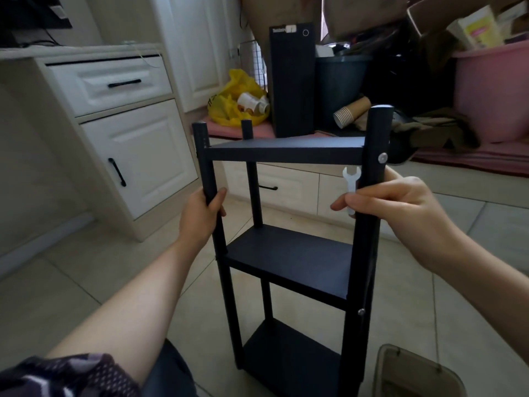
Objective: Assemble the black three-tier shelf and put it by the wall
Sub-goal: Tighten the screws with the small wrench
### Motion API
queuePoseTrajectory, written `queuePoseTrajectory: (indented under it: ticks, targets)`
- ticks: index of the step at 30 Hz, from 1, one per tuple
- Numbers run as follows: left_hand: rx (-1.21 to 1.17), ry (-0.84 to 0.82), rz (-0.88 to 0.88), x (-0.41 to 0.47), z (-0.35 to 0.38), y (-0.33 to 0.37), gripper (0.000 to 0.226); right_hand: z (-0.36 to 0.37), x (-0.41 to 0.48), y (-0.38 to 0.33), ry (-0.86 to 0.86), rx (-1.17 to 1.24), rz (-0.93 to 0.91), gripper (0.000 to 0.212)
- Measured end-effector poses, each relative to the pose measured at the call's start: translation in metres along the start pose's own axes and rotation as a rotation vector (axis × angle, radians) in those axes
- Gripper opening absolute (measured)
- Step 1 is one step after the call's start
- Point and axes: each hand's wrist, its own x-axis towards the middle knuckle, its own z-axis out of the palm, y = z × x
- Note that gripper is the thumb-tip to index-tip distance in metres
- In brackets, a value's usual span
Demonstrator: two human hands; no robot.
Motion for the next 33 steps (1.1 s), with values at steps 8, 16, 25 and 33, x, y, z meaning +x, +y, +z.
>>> queuePoseTrajectory:
  ticks: [8,16,25,33]
  targets:
    - [0.219,0.021,-0.034,0.002,0.002,-0.002,0.039,0.009,-0.004,-0.002,-0.051,-0.05,-0.034,0.019]
    - [0.154,-0.012,-0.053,-0.027,0.019,0.02,0.066,0.008,0.005,-0.003,-0.062,-0.015,0.018,0.021]
    - [-0.399,-0.251,-0.26,-0.062,0.026,0.069,0.063,0.012,0.014,0.002,0.016,0.072,0.033,0.026]
    - [-0.505,-0.876,-0.112,-0.115,0.053,0.088,0.039,0.019,0.023,-0.002,-0.004,0.041,0.042,0.021]
